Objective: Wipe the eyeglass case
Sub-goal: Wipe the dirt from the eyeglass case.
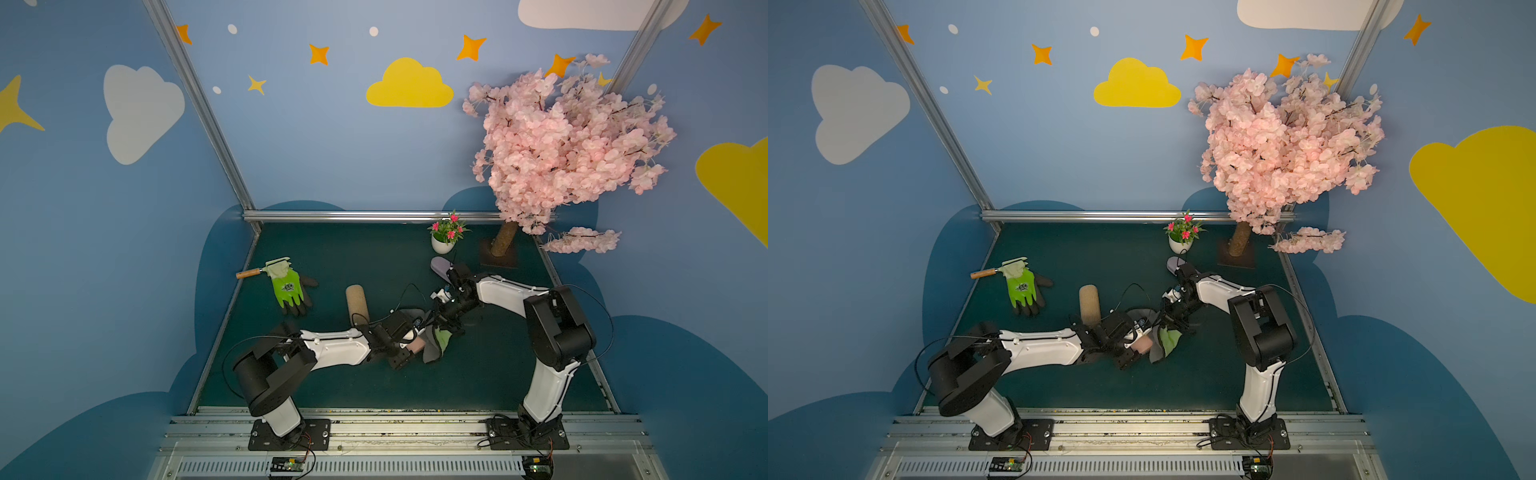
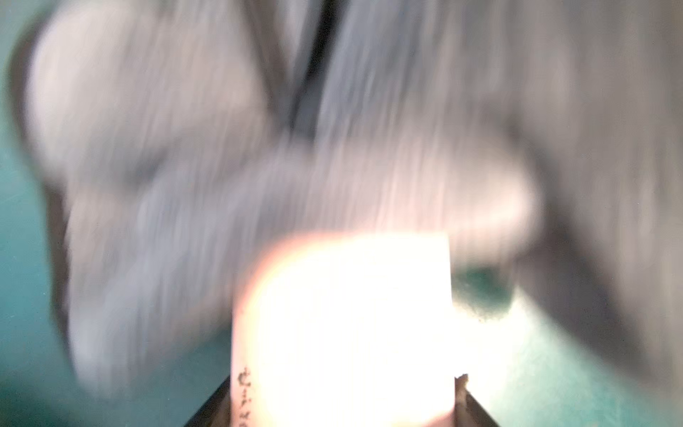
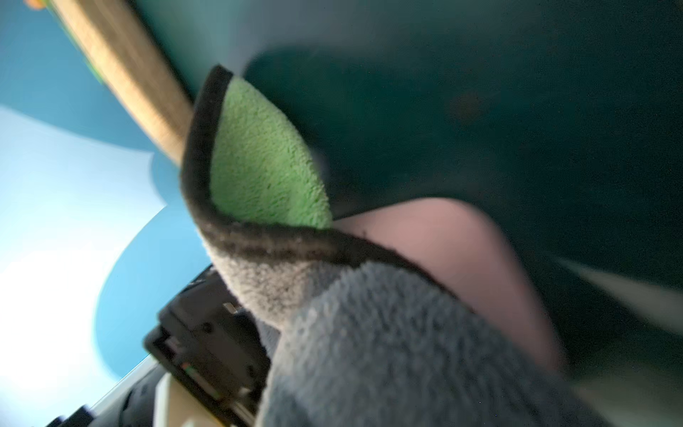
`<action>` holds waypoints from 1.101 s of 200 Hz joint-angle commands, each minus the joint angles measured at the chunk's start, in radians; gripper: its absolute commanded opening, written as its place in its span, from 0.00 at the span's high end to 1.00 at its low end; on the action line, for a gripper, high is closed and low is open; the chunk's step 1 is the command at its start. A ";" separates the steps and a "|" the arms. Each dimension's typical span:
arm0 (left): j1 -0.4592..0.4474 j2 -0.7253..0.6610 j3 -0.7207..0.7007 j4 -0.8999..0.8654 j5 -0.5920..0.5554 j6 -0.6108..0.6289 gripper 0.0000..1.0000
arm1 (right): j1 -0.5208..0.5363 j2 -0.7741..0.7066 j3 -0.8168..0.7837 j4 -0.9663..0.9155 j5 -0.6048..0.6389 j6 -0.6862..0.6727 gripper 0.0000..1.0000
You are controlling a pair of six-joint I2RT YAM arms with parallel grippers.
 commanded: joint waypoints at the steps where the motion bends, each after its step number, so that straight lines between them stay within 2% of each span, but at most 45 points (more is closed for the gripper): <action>1: -0.001 0.026 -0.016 -0.003 0.068 -0.037 0.97 | 0.015 -0.034 0.018 -0.216 0.335 -0.101 1.00; 14: -0.002 0.034 -0.006 -0.011 0.066 -0.035 0.97 | 0.076 -0.056 0.037 -0.186 0.166 -0.058 1.00; 30: -0.001 0.032 -0.005 -0.012 0.057 -0.038 0.97 | 0.159 -0.090 -0.006 -0.034 -0.067 0.090 1.00; 47: -0.002 0.020 -0.012 -0.003 0.050 -0.039 0.97 | 0.212 -0.084 -0.081 0.168 -0.192 0.254 1.00; 63: 0.000 0.008 -0.022 0.005 0.043 -0.044 0.97 | 0.189 -0.044 -0.147 0.268 -0.237 0.305 1.00; 76: 0.001 0.008 -0.023 0.004 0.046 -0.043 0.97 | 0.119 -0.011 -0.161 0.176 -0.180 0.207 1.00; 89: 0.002 0.006 -0.024 0.004 0.049 -0.041 0.97 | 0.033 0.022 -0.109 -0.052 0.028 0.025 1.00; 103: 0.001 0.002 -0.029 0.011 0.048 -0.043 0.97 | -0.039 0.022 -0.070 -0.172 0.295 -0.082 1.00; 113: 0.003 0.001 -0.030 0.011 0.048 -0.043 0.97 | -0.052 0.010 -0.040 -0.207 0.369 -0.108 1.00; 140: 0.002 0.005 -0.028 0.006 0.048 -0.044 0.97 | 0.064 -0.021 0.038 -0.231 0.329 -0.082 1.00; 151: 0.002 0.008 -0.021 0.000 0.049 -0.043 0.97 | 0.131 -0.026 0.055 -0.198 0.220 -0.033 1.00; 166: 0.001 0.007 -0.012 -0.010 0.045 -0.045 0.97 | 0.202 -0.046 0.002 -0.038 0.022 0.100 1.00; 180: 0.002 0.003 -0.009 -0.012 0.046 -0.045 0.97 | 0.232 -0.041 -0.039 0.074 -0.063 0.173 1.00; 199: 0.005 -0.001 -0.008 -0.013 0.049 -0.043 0.97 | 0.162 -0.009 -0.074 0.032 0.008 0.113 1.00; 220: 0.007 0.000 0.004 -0.035 0.054 -0.051 0.97 | 0.031 0.010 -0.063 -0.135 0.295 -0.040 1.00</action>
